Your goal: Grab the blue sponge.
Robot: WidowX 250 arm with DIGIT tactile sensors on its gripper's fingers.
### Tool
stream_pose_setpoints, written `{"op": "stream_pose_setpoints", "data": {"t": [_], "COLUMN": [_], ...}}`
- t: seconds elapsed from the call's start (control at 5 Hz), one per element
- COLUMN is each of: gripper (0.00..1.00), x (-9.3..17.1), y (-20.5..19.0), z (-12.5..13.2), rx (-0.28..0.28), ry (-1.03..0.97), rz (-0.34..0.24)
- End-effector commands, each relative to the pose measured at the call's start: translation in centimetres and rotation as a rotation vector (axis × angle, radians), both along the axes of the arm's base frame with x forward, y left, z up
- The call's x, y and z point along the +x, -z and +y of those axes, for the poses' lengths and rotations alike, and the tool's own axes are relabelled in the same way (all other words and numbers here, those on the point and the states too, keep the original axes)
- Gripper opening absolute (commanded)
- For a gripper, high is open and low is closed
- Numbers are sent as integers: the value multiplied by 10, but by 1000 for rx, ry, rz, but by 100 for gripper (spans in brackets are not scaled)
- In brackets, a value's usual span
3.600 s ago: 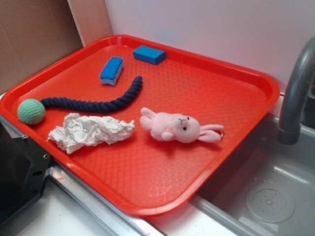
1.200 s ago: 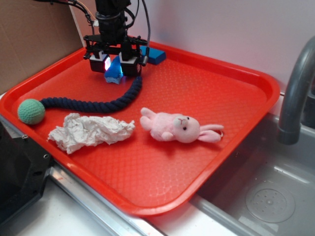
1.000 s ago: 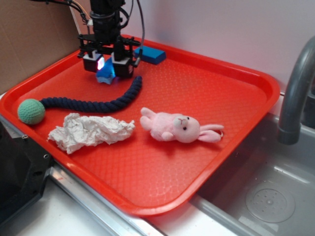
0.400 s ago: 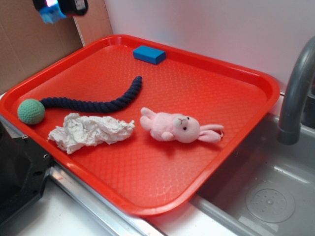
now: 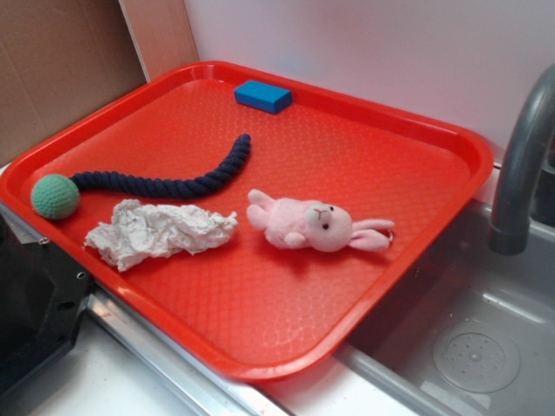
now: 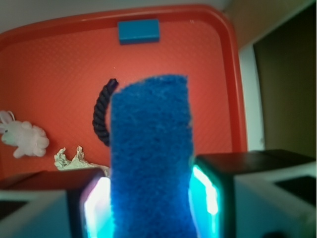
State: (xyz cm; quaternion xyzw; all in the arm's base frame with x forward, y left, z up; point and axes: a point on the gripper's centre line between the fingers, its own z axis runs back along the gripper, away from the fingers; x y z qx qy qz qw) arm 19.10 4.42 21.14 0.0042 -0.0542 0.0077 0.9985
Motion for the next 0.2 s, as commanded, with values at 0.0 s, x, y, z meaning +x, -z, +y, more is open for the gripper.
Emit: {"op": "stream_pose_setpoints", "data": {"t": [0.0], "gripper": [0], "x": [3], "y": [2], "z": [20], "rx": [-27], "ry": [50], "rz": [-20]}}
